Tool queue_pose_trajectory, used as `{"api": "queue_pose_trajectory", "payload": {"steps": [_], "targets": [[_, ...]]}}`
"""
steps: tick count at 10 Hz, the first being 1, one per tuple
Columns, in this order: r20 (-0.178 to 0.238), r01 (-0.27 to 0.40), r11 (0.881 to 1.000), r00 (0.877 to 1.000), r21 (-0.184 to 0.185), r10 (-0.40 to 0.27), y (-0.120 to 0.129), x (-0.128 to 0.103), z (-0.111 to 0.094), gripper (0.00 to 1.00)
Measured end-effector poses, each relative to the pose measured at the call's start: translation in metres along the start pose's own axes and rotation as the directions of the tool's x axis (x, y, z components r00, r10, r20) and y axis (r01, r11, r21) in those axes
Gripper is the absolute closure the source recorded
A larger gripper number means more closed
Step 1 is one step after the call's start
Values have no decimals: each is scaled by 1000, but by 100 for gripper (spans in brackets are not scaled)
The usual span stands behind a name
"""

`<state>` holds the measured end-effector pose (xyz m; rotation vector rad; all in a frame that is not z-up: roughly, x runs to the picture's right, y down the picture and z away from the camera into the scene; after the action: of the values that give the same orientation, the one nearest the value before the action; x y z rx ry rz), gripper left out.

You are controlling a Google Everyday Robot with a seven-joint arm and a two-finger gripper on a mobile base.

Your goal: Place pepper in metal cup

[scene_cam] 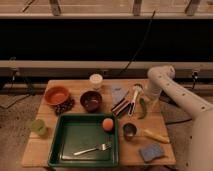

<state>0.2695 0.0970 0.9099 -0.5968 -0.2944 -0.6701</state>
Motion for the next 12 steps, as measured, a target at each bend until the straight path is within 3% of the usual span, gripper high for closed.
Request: {"api": "queue_pose_trajectory", "payload": {"steps": [7,9,12], "targets": [[-11,80,995,997,-61,-81,-10,-9,22,39],[-24,96,991,995,-93,-98,-8,-8,26,59],[-34,91,990,995,-108,-96,-3,-3,26,88]]}}
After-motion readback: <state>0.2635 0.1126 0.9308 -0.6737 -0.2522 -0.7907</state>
